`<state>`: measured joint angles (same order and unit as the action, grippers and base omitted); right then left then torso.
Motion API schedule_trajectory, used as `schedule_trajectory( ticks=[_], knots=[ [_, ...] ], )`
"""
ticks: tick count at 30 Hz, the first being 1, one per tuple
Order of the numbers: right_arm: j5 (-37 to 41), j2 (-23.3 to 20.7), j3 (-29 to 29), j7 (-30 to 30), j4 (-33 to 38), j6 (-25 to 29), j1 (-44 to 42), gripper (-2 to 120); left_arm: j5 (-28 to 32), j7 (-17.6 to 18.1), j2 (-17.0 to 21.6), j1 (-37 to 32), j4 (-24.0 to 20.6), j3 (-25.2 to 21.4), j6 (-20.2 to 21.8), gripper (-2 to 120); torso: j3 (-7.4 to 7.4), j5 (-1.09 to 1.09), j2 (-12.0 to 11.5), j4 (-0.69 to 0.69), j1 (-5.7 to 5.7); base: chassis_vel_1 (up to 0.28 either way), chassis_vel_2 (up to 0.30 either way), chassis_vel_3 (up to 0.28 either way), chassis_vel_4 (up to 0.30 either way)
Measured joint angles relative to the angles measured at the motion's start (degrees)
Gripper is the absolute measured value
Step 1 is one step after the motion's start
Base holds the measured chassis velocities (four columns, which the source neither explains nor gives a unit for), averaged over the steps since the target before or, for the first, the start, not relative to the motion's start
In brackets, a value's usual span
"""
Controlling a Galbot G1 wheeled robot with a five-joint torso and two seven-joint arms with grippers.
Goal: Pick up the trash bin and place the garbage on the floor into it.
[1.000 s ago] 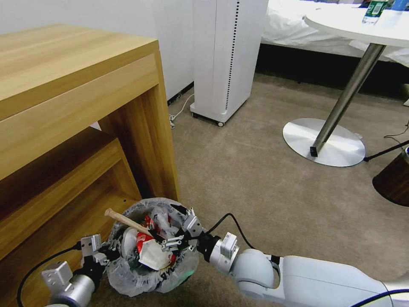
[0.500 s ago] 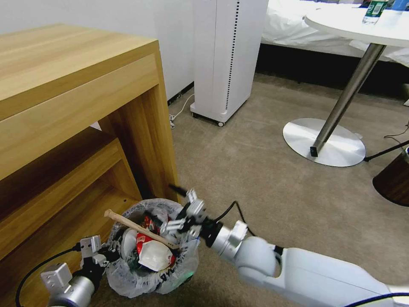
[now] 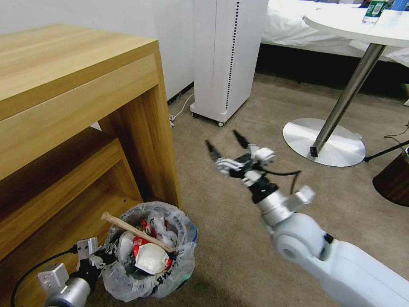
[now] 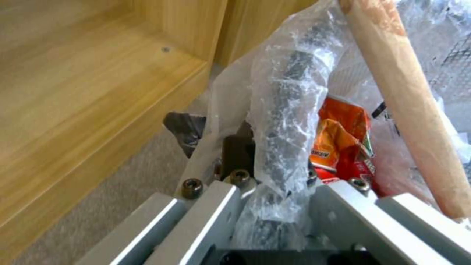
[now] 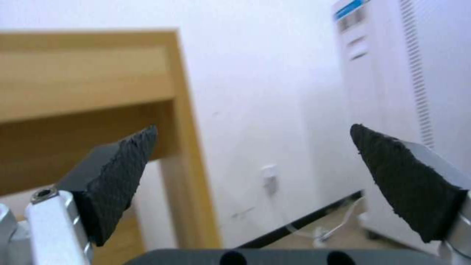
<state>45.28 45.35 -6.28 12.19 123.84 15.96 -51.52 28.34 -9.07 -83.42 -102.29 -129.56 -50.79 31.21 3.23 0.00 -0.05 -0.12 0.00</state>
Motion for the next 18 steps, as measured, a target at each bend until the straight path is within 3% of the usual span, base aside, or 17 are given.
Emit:
schedule_trajectory(
  ticks=[8, 18],
  knots=[
    [-2.61, 1.17, 16.83, -0.67, 4.48, -0.02, -16.24, 100, 5.34, 3.60, 4.81, -0.90, -0.31, -0.65, 4.87, 1, -0.01, 0.01, 0.00, -0.01, 0.00, 0.000, 0.000, 0.000, 0.000],
    [-7.97, 3.16, 27.90, -1.52, 7.28, 1.18, -30.21, 100, 12.60, 6.81, 10.99, 2.71, 5.61, 2.46, 7.36, 1, 0.00, -0.01, 0.00, 0.00, 0.00, 0.000, 0.000, 0.000, 0.000]
  ],
)
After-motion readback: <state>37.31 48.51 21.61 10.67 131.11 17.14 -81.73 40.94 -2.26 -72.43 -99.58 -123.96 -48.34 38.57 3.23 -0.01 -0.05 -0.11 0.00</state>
